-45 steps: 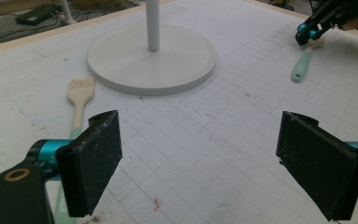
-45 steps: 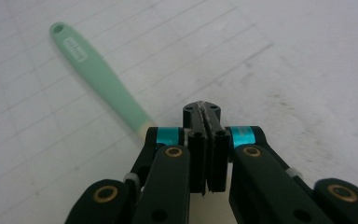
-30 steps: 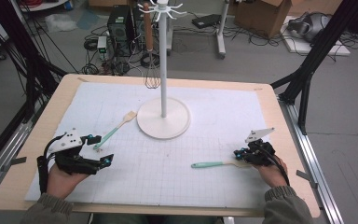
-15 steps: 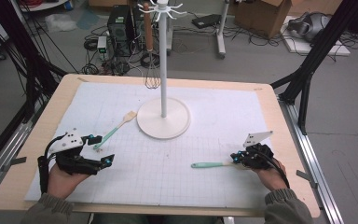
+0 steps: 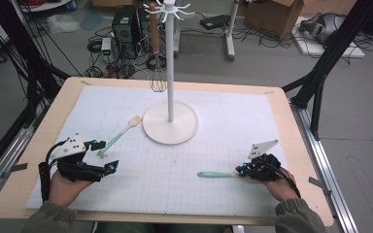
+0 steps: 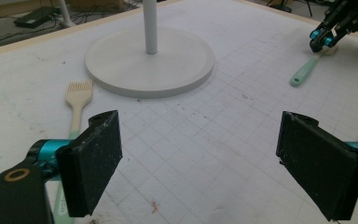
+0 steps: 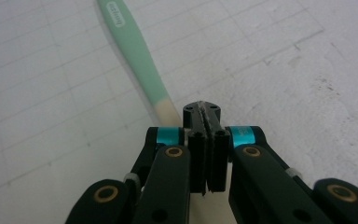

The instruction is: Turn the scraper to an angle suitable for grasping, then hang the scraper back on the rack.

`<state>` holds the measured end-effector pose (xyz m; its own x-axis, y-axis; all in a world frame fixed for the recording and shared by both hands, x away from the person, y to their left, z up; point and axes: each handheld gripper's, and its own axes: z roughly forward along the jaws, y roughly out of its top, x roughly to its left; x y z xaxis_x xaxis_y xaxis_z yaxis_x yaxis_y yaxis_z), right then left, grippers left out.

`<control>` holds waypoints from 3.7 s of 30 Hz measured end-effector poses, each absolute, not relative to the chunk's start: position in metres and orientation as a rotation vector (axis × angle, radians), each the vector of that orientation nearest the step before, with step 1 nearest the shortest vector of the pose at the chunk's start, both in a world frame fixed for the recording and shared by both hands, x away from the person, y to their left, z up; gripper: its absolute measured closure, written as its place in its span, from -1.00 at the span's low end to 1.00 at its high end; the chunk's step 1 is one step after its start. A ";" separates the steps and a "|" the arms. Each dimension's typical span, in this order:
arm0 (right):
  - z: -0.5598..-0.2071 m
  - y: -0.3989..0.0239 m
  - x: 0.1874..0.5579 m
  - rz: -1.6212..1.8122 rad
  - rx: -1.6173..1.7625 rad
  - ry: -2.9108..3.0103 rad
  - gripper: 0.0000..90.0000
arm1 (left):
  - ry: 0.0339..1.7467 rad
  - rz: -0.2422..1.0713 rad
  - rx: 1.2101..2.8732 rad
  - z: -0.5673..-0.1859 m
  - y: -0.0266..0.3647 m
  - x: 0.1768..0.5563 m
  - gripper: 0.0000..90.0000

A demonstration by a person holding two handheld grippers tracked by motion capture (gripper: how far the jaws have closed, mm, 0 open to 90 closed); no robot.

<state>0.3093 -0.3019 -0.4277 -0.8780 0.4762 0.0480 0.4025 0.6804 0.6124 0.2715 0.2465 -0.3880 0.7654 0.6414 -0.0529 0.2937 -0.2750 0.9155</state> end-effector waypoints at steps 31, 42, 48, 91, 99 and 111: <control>-0.434 -0.293 0.299 1.037 0.680 2.819 0.99 | 0.723 0.401 1.860 -0.387 0.249 0.270 -0.68; -0.435 -0.288 0.283 1.070 0.658 2.830 0.99 | 0.722 0.399 1.859 -0.387 0.250 0.270 -0.68; -0.427 -0.289 0.279 1.146 0.666 2.735 0.79 | 0.718 0.394 1.860 -0.388 0.250 0.272 -0.68; -0.437 -0.256 0.276 1.069 0.579 2.784 0.77 | 0.711 0.392 1.867 -0.386 0.248 0.270 -0.67; -0.438 -0.259 0.278 1.099 0.618 2.774 0.78 | 0.707 0.384 1.870 -0.386 0.247 0.270 -0.66; -0.424 -0.253 0.281 1.146 0.591 2.759 0.78 | 0.692 0.374 1.879 -0.385 0.244 0.269 -0.63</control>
<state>0.2808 -0.2526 -0.4241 -0.9203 0.3868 0.0586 0.3144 0.6421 0.6992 0.2688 0.2443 -0.3853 0.7839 0.6182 -0.0577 0.2899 -0.2822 0.9145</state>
